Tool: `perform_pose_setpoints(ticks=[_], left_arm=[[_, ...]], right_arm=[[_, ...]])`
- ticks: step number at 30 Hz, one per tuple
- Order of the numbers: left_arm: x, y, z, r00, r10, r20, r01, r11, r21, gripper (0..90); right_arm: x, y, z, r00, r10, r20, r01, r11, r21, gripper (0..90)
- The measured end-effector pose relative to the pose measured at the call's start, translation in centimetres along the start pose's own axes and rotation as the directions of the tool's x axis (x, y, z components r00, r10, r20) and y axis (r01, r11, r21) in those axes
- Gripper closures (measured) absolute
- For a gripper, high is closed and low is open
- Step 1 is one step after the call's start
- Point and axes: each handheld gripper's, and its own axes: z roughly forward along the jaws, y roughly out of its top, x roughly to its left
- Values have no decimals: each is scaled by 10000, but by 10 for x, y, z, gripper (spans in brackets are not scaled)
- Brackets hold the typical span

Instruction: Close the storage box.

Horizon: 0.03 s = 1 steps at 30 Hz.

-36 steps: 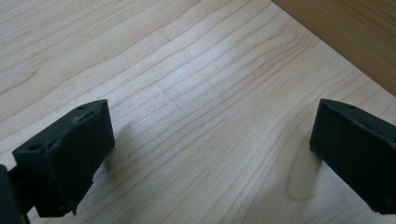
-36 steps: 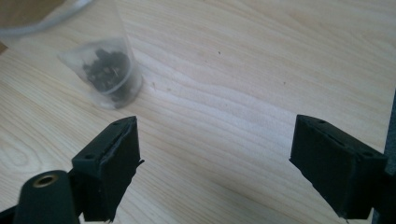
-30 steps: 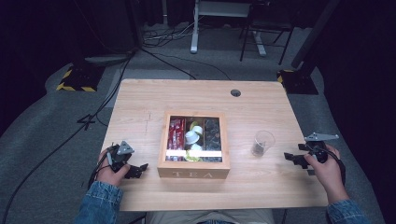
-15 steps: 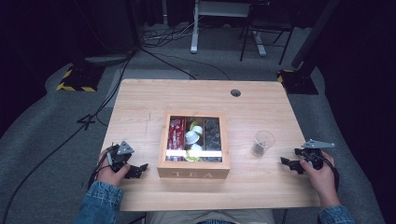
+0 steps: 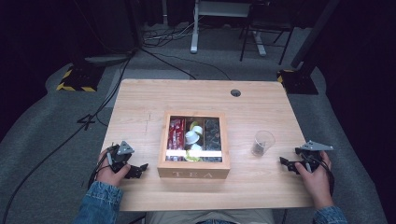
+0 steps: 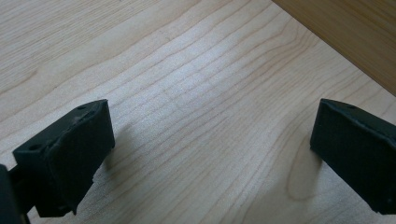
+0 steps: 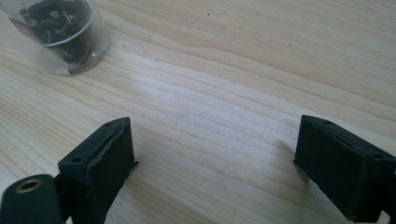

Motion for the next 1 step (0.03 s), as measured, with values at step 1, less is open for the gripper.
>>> perform_pose_setpoints(ticks=[1], left_arm=[[0, 0, 0, 10000, 7, -23, -6, 10000, 3, 1]], right_arm=[[0, 0, 0, 10000, 2, -1, -2, 10000, -2, 114]])
